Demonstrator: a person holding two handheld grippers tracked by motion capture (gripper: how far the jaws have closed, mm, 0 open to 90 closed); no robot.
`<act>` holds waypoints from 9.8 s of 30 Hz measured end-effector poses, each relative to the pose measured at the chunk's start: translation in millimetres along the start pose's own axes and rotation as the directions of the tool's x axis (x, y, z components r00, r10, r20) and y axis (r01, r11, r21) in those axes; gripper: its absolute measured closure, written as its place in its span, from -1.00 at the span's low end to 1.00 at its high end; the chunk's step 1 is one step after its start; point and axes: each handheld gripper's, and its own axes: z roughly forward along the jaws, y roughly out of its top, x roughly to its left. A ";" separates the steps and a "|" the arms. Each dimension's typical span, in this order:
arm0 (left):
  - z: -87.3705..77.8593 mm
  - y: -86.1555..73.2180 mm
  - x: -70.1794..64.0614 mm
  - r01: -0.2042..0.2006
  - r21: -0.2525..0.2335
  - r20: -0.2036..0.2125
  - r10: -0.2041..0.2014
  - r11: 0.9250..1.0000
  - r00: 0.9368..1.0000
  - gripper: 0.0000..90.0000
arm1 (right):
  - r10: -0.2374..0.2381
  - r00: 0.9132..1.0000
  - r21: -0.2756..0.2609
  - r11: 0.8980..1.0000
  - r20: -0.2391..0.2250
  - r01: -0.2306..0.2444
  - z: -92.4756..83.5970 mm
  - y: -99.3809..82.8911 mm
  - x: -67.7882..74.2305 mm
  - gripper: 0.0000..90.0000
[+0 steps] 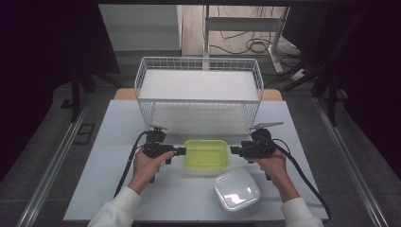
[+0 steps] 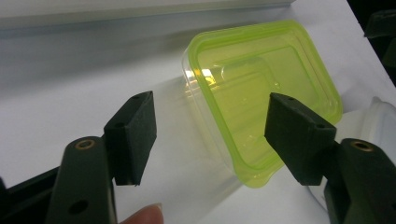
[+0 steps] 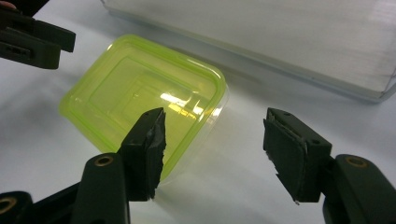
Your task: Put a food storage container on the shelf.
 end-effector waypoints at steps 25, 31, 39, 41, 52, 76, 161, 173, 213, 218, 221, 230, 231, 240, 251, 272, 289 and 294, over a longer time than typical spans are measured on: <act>21.0 3.8 13.2 0.110 0.053 0.118 -0.116 0.992 0.986 -0.06 | 0.145 0.986 0.119 0.984 -0.085 -0.134 40.9 0.0 -12.4 0.02; 25.0 3.1 14.0 0.112 0.069 0.119 -0.120 0.991 0.986 0.01 | 0.173 0.978 0.144 0.977 -0.121 -0.155 45.8 0.2 -15.4 0.14; 34.3 0.3 16.4 0.133 0.095 0.150 -0.146 0.987 0.978 0.22 | 0.199 0.968 0.182 0.969 -0.154 -0.170 51.5 -2.0 -16.0 0.33; 35.6 -0.8 18.6 0.145 0.101 0.170 -0.161 0.984 0.972 0.31 | 0.205 0.965 0.195 0.966 -0.163 -0.172 53.1 -2.8 -16.3 0.37; 31.5 -3.0 21.1 0.177 0.080 0.180 -0.189 0.981 0.965 0.67 | 0.253 0.943 0.215 0.954 -0.216 -0.207 53.3 -2.1 -18.8 0.57; 3.1 3.9 -4.4 0.078 -0.041 0.195 -0.069 0.996 0.978 0.73 | 0.145 0.963 0.018 0.989 -0.229 -0.144 16.4 7.3 -8.8 0.71; -111.0 135.3 -52.5 -0.116 -0.290 0.166 0.170 0.950 0.972 0.76 | -0.088 0.967 -0.356 0.935 -0.241 -0.004 -75.9 137.2 17.1 0.69; -107.4 163.4 -38.9 -0.089 -0.279 0.160 0.138 0.956 0.977 0.76 | -0.052 0.965 -0.340 0.940 -0.258 -0.041 -62.6 161.7 6.2 0.69; -57.9 212.9 14.7 0.167 -0.213 0.231 -0.116 0.963 0.966 0.68 | 0.328 0.911 -0.154 0.915 -0.250 -0.372 -3.8 204.5 -31.9 0.61; -54.4 213.6 19.0 0.191 -0.211 0.245 -0.138 0.959 0.960 0.64 | 0.370 0.894 -0.150 0.897 -0.254 -0.415 0.2 205.6 -34.6 0.59; -53.4 213.5 19.2 0.193 -0.217 0.243 -0.139 0.957 0.960 0.63 | 0.379 0.890 -0.155 0.892 -0.252 -0.424 1.3 205.5 -35.3 0.58; -51.7 212.2 14.5 0.182 -0.254 0.232 -0.123 0.950 0.965 0.45 | 0.410 0.866 -0.179 0.865 -0.285 -0.468 3.7 202.2 -34.8 0.34; -52.5 212.0 14.3 0.181 -0.265 0.232 -0.120 0.947 0.965 0.36 | 0.412 0.861 -0.181 0.861 -0.297 -0.475 4.1 202.0 -34.3 0.24; -71.9 208.2 9.9 0.124 -0.352 0.215 -0.049 0.928 0.975 -0.15 | 0.381 0.881 -0.268 0.850 -0.281 -0.453 -6.4 200.2 -23.9 -0.27; -98.8 187.1 -2.7 0.023 -0.388 0.179 0.050 0.921 0.983 -0.32 | 0.240 0.941 -0.331 0.891 -0.240 -0.312 -36.7 187.5 -3.3 -0.43; -107.0 55.6 -2.9 -0.153 -0.295 0.063 0.179 0.943 0.982 -0.30 | -0.109 0.987 -0.240 0.968 -0.118 0.079 -72.9 86.4 10.7 -0.40; -80.0 -10.6 8.3 -0.167 -0.184 0.090 0.185 0.969 0.979 -0.32 | -0.094 0.991 -0.115 0.990 -0.096 0.082 -58.8 9.0 12.6 -0.34; -66.8 -26.5 13.3 -0.187 -0.119 0.049 0.194 0.975 0.980 -0.33 | -0.076 0.991 -0.103 0.993 -0.111 0.065 -56.7 -10.1 12.1 -0.33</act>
